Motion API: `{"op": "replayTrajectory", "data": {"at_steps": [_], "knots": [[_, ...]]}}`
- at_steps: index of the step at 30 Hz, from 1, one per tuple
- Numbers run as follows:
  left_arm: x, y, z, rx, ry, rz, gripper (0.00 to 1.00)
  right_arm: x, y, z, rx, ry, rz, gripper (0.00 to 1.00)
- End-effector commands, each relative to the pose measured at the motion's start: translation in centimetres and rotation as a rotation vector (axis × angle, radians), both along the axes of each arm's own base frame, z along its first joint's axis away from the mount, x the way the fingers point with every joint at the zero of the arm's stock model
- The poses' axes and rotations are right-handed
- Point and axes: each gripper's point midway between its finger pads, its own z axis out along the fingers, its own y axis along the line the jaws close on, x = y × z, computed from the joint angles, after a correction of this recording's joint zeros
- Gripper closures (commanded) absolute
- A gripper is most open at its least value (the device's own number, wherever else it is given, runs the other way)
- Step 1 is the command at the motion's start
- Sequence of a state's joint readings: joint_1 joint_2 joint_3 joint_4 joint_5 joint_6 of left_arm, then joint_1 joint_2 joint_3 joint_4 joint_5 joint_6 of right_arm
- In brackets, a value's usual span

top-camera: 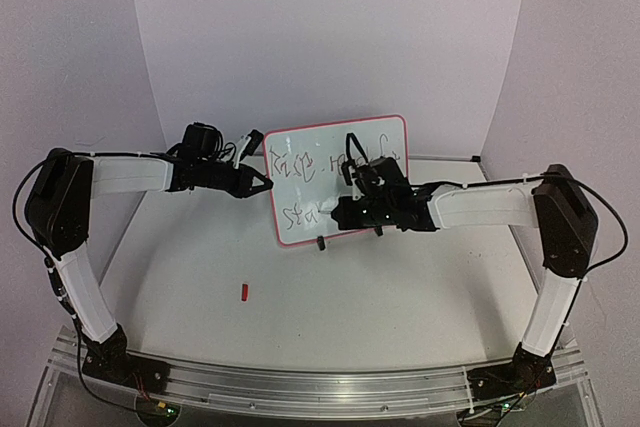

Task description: Write a sentence on the whiteboard

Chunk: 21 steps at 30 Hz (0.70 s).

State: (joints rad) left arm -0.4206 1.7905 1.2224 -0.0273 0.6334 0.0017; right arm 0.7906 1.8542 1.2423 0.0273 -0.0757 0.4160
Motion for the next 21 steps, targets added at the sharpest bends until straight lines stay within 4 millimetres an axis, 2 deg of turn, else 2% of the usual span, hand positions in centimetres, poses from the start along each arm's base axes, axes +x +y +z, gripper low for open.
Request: {"op": "replayTrajectory", "data": {"at_steps": [1,7,21], "knots": [[0.2,0.8,0.3,0.038,-0.03,0.021,1.0,0.0,-0.2,-1.5,-0.011,0.03,-0.008,1.0],[0.2,0.8,0.4,0.038,-0.033,0.02,1.0,-0.1,-0.2,-2.0,-0.011,0.045,-0.016,1.0],[0.2,0.8,0.3,0.039,-0.031,0.022,1.0,1.4,-0.2,3.5,0.058,-0.079,-0.064,1.0]]}}
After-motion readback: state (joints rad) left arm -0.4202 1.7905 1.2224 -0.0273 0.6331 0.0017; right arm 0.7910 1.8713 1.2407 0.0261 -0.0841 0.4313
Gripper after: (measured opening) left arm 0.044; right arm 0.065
